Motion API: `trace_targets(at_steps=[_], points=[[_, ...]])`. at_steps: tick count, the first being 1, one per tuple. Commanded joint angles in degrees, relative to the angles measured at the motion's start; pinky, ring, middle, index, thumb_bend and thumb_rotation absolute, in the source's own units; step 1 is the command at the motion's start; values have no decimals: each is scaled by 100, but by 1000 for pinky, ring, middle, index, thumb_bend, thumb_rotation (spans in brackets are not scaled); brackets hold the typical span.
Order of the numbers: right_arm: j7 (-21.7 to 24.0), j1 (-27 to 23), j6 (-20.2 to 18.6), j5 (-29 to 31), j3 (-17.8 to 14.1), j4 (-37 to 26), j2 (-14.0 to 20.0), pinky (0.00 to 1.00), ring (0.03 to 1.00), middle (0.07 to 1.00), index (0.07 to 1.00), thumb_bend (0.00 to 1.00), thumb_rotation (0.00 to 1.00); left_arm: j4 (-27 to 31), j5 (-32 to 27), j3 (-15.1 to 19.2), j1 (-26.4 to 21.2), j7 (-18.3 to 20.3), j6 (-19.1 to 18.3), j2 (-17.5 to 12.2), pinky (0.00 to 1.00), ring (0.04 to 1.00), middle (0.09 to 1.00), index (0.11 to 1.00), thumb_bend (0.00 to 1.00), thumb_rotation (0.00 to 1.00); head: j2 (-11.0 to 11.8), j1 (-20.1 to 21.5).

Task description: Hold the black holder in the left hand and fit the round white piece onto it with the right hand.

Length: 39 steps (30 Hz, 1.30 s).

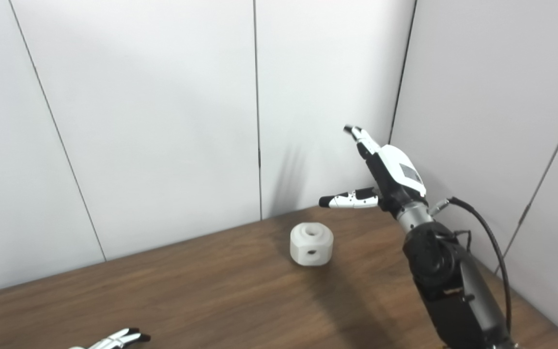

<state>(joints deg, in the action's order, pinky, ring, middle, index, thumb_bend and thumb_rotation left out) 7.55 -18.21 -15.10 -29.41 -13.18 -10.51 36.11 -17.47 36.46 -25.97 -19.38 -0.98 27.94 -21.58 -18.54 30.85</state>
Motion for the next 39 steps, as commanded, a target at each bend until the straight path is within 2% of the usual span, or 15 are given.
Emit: trace_targets(at_steps=[1,2,5,10,13,17,21,25,35,39], points=[[170,-247,-65,191,-36,34,297,896,990,979,940,964,444,-234,206,-124,215,392,-257,-111,822,906,849,481,522,51,-22,2],[298,-253,-112,353,-27,68,324,855,987,992,954,963,436,-192,189,-118,229,420,-287,-116,826,907,850,481,522,50,-30,-1],[629,-232,-201,716,31,128,414,816,986,1000,972,946,417,-136,159,-101,260,438,-279,-138,833,907,851,481,522,50,-124,2],[1170,-198,-242,1208,198,260,644,920,1000,1000,990,931,423,-100,107,-73,284,441,-236,-152,840,898,843,481,522,50,-232,16],[1402,-179,-253,1259,380,340,795,928,1000,1000,990,951,460,-39,108,-62,305,495,-265,-171,845,906,851,482,522,50,-264,18],[1486,-167,-298,1275,545,408,866,893,1000,1000,982,990,453,41,133,-60,331,559,-300,-199,836,898,852,482,522,51,-313,3],[1548,-150,-329,1324,672,535,880,932,1000,1000,983,1000,448,102,65,-27,387,626,-360,-219,876,906,854,483,522,50,-345,2],[1617,-146,-330,1374,777,712,898,943,1000,1000,995,1000,403,209,27,-5,454,652,-400,-259,873,906,852,483,522,50,-368,-14],[1535,-113,-468,1279,878,956,879,948,1000,1000,994,1000,360,322,-23,23,533,654,-393,-365,865,900,850,483,522,51,-416,-6],[1403,-84,-371,1256,863,1117,827,952,1000,1000,997,974,334,349,-17,40,568,626,-345,-368,861,899,849,483,522,51,-431,2]])
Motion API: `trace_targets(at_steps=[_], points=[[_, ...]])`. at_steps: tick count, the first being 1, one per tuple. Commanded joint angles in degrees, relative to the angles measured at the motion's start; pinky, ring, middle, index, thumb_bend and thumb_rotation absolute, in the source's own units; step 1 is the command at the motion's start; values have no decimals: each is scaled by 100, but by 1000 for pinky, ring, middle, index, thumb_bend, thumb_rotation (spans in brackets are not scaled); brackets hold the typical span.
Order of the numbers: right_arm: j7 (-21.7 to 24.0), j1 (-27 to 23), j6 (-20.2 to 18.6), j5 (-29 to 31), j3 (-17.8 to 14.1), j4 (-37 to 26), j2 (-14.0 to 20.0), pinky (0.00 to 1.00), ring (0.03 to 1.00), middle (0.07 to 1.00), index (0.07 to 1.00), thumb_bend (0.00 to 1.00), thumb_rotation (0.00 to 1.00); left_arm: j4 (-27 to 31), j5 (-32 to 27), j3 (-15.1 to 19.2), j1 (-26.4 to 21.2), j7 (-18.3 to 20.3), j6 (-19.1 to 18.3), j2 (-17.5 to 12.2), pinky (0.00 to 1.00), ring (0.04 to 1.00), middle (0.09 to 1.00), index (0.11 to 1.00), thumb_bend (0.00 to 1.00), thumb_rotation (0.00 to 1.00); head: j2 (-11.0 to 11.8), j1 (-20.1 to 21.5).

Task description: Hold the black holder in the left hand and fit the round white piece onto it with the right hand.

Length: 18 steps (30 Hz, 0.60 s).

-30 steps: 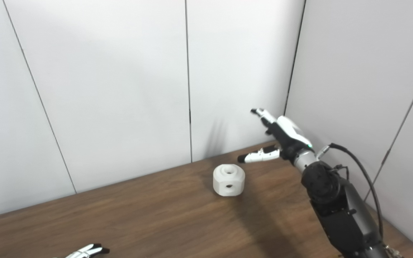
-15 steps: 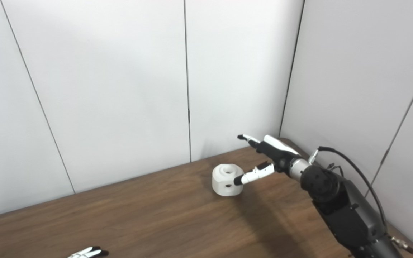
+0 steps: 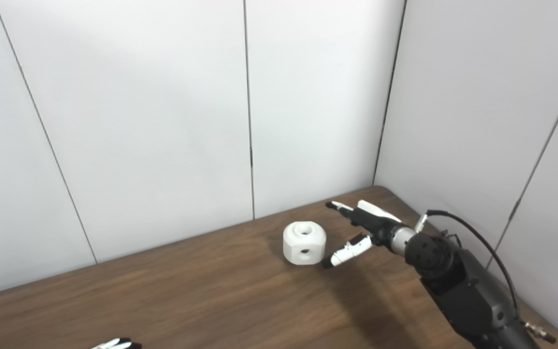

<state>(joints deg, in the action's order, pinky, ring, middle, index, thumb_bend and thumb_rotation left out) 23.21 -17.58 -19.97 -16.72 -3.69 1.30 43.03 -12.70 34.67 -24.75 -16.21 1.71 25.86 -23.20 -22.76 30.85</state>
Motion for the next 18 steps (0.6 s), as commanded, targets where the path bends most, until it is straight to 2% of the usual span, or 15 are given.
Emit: trace_targets(at_steps=[1,10,14,18], points=[[-192,-136,158,8,-96,-25,125,951,1000,1000,998,970,332,-119,153,-78,260,364,-141,-203,862,899,850,483,522,51,-9,2],[-450,-33,351,185,-199,246,0,943,1000,1000,999,980,329,-129,150,-73,285,397,-144,-206,886,906,853,483,522,51,-31,-8],[-611,-89,442,44,-56,448,-106,882,1000,1000,992,965,329,-204,129,-71,273,344,-60,-209,883,909,854,483,522,51,-60,-38],[-726,-184,401,-156,152,597,-214,890,1000,1000,981,956,354,-225,150,-85,266,303,-16,-204,885,904,850,483,522,51,-80,-71]])
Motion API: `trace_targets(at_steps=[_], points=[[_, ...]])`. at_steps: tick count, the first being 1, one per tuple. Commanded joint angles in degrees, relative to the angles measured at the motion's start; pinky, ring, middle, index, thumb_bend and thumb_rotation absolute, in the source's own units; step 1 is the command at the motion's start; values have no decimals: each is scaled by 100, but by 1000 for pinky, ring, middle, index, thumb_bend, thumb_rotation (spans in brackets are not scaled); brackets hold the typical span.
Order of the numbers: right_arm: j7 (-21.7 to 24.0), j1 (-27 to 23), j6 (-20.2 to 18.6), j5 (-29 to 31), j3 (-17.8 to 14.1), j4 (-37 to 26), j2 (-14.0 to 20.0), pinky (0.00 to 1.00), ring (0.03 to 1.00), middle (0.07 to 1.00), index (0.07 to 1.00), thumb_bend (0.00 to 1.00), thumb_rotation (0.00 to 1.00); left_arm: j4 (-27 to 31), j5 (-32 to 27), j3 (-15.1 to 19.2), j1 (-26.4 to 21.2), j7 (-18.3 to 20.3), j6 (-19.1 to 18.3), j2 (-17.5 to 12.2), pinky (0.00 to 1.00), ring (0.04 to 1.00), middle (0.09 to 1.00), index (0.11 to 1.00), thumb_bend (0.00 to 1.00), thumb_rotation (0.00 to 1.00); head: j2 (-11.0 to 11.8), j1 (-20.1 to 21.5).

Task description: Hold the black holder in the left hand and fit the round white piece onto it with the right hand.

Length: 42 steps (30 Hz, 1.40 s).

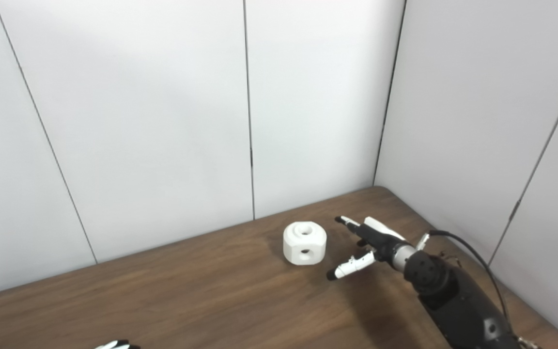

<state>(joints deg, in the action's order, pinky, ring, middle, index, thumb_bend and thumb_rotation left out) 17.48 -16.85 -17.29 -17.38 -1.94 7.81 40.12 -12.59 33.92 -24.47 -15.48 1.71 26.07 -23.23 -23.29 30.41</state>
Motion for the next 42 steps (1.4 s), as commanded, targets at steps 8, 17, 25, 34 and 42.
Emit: trace_targets(at_steps=[8,17,25,34,42], points=[[-227,-539,146,-187,276,309,-135,868,996,1000,972,976,351,-72,184,-94,245,399,-180,-191,890,910,850,483,523,51,-64,-99],[-304,-765,357,-176,465,751,-228,862,993,1000,961,989,367,78,135,-39,302,481,-252,-203,880,906,848,484,522,50,-81,-147],[-319,-847,446,-184,613,864,-288,849,981,1000,956,988,368,274,144,-33,338,585,-386,-215,867,898,844,484,522,50,-147,-187],[-260,-952,309,-209,736,839,-368,862,987,1000,947,968,346,455,116,19,378,715,-501,-221,850,886,838,484,522,48,-195,-221],[-205,-1020,301,-343,954,877,-345,836,986,1000,867,951,312,564,152,11,389,795,-611,-212,850,886,840,484,522,48,-231,-259]])
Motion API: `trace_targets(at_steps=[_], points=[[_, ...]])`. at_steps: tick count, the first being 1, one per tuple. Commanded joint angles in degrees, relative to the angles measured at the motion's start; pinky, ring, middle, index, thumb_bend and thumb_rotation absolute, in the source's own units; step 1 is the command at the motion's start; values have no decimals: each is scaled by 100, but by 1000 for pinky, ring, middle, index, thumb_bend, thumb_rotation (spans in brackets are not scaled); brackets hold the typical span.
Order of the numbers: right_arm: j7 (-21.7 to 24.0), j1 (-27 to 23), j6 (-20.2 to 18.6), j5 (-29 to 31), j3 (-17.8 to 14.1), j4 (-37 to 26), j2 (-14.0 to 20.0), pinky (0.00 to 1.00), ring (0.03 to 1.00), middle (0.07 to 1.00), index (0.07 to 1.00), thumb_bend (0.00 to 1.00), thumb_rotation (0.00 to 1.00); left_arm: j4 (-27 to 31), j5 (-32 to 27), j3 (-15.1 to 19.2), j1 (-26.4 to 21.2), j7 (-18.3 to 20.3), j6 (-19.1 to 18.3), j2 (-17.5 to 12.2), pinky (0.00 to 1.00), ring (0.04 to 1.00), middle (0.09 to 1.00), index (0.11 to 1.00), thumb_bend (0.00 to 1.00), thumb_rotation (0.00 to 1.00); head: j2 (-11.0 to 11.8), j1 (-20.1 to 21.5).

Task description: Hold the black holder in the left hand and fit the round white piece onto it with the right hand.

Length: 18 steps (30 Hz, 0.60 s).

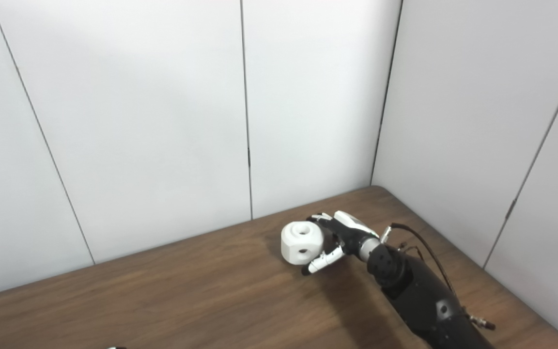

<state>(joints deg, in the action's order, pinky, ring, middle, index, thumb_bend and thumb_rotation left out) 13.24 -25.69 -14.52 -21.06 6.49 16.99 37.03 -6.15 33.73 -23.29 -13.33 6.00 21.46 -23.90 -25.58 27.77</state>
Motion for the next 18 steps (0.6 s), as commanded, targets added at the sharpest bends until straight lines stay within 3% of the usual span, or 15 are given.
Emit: trace_targets(at_steps=[1,18], points=[[219,-136,14,18,125,-49,-37,832,986,1000,856,951,311,-78,169,-107,173,373,-157,-143,849,886,841,484,522,48,-2,5],[130,-196,171,-127,298,168,-145,778,947,987,753,924,260,122,124,-44,281,470,-223,-134,840,876,837,483,522,47,-158,-82]])
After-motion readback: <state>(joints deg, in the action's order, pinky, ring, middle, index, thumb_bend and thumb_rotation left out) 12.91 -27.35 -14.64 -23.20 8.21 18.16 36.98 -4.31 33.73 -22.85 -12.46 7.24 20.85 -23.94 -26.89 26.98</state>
